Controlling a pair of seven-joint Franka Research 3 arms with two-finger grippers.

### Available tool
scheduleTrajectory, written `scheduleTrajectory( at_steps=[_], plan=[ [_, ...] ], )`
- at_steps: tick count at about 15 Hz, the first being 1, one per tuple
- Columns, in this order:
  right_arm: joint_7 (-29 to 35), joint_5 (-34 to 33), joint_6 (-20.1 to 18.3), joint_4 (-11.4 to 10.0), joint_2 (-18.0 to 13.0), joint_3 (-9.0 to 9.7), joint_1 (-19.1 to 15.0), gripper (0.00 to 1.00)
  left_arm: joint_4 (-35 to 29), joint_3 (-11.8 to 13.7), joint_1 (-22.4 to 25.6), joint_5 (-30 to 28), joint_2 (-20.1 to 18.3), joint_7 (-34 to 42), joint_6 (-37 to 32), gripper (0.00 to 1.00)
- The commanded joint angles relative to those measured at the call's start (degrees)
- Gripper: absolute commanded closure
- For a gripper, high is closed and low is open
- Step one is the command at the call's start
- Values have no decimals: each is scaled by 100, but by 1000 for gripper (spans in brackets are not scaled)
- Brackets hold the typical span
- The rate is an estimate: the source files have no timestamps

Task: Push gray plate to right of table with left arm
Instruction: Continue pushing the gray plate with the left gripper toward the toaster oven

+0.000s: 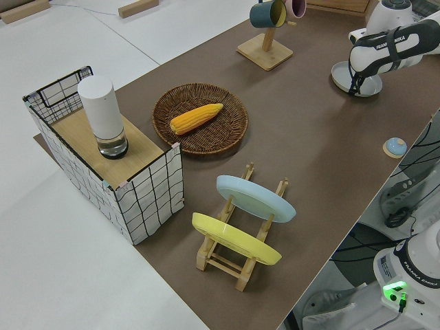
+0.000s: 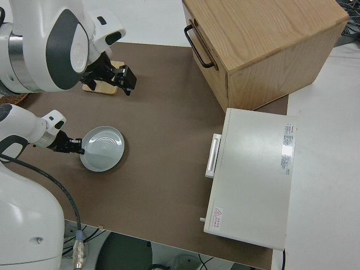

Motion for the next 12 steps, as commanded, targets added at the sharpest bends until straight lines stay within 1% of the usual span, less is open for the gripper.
scheduleTrajectory(
  at_steps=[1,3,6,12],
  plan=[
    [12,92,-31,82,36,23,-37,5,181,48,-183,12,257,-121,71,1000],
    [12,92,-31,82,36,23,-37,5,286,48,-192,21,362,-138,71,1000],
    [12,92,-31,82,36,23,-37,5,454,57,-376,47,503,-314,79,1000],
    [12,92,-31,82,36,23,-37,5,559,57,-394,65,608,-305,159,1000]
  ],
)
